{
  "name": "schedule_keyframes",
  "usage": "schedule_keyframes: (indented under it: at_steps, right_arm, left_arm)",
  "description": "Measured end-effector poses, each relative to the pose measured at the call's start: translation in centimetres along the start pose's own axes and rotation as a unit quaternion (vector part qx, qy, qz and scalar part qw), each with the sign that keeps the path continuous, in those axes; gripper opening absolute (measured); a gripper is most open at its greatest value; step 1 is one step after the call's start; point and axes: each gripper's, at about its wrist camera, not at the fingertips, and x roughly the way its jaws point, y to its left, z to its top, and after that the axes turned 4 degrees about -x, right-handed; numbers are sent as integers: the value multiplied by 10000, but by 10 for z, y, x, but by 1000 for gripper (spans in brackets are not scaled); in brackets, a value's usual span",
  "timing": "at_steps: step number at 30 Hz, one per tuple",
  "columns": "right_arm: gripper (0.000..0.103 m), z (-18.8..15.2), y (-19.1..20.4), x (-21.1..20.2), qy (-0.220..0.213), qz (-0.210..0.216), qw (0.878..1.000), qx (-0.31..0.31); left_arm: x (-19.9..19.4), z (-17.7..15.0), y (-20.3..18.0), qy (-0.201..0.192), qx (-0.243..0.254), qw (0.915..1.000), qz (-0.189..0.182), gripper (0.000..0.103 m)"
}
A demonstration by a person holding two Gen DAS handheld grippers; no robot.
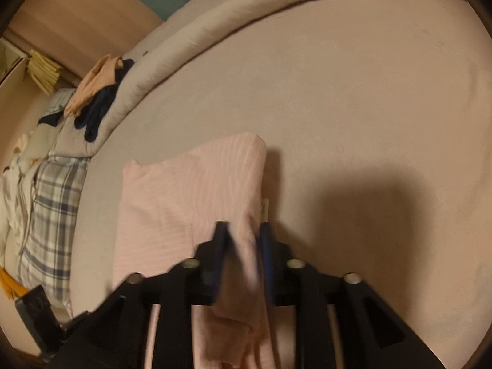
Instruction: Fold small clothes
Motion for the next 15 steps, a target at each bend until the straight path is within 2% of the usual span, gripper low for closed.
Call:
schedule_keyframes:
  at_steps: [6, 7, 10, 12, 14, 15]
  right_arm:
    - [37, -21, 19, -52, -821, -242, 9937, -721]
    - [37, -26, 23, -58, -911, -179, 9922, -827]
    - [36, -46, 39, -70, -1076, 406, 9858, -1222]
    - [36, -60, 51, -72, -1083, 570, 9803, -1550]
    - [32, -73, 62, -66, -986, 614, 9758, -1851]
    - [29, -79, 66, -62, -893, 647, 9742, -1971]
  left_arm:
    - [-5, 9, -19, -244, 67, 9995, -211, 51]
    - [-6, 12, -23, -297, 100, 9992, -250, 51]
    - [-1, 19, -36, -409, 162, 9983, -393, 49]
    - [5, 21, -42, -412, 189, 9978, -483, 49]
    - [14, 25, -51, -423, 251, 9976, -481, 40]
    - [20, 25, -57, -399, 360, 9974, -471, 23]
